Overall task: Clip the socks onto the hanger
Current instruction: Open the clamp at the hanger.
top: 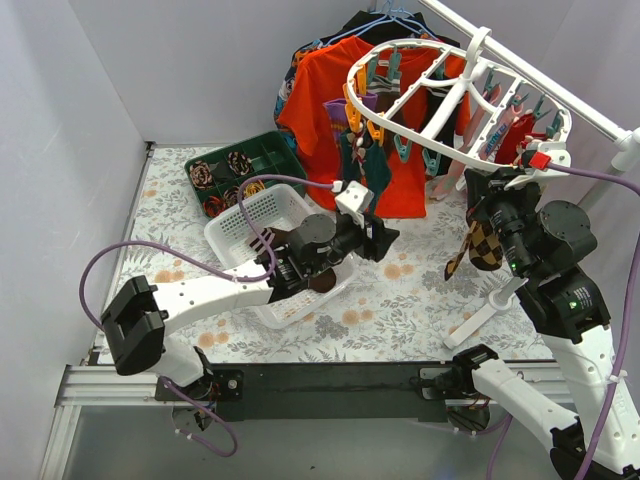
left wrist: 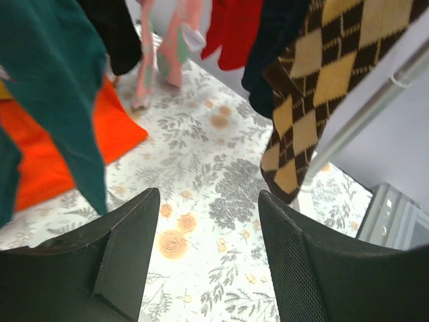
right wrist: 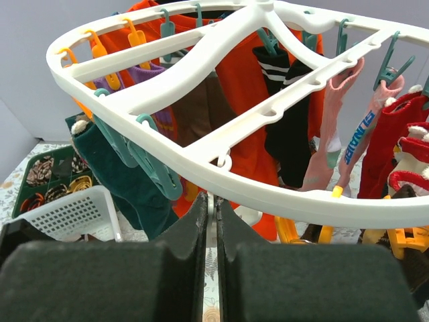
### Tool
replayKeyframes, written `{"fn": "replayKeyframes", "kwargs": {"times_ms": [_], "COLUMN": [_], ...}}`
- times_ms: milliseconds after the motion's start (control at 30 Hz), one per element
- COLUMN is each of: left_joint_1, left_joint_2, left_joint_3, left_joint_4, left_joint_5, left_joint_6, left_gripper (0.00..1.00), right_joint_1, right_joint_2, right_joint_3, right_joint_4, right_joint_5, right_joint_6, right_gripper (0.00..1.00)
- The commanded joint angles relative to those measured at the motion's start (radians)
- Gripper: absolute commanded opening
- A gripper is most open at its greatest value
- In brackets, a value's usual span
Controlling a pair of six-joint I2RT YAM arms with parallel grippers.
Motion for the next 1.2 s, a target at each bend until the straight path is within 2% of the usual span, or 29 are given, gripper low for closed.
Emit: {"fn": "replayKeyframes", "kwargs": {"times_ms": [0, 200, 267, 433, 833, 1167], "left_joint_1": [0.005, 0.004, 0.004, 0.004, 0.004, 0.001], "left_joint_2": [-0.07, 0.079, 0.114, 0.217, 0.28, 0.286], "left_joint_3": [0.052, 0.295, 0.332, 0.459, 0.491, 0.501], "left_joint_4": [0.016, 0.043, 0.079, 0.098, 0.184, 0.268], "left_joint_5": [-0.011, 0.101, 0.113, 0.213, 0.342, 0.354], "left_joint_6": [0.021, 0.224, 0.273, 0.321, 0.379, 0.368], "left_gripper": [0.59, 0.6, 0.6, 0.6, 0.6, 0.54], "right_joint_1": [-0.002, -0.002, -0.002, -0.003, -0.003, -0.002], "right_joint_2": [-0.007, -0.007, -0.004, -0.004, -0.007, -0.009], "right_joint_3": [0.001, 0.026, 0.035, 0.043, 0.047, 0.046], "right_joint_4": [0.049, 0.014, 0.004, -0.012, -0.017, -0.017], "right_joint_5": [-0.04, -0.066, -0.068, -0.073, -0.094, -0.102], "right_joint_6": [0.012, 0.028, 0.025, 0.018, 0.009, 0.011], "right_gripper": [0.01, 0.01, 0.01, 0.01, 0.01, 0.01]}}
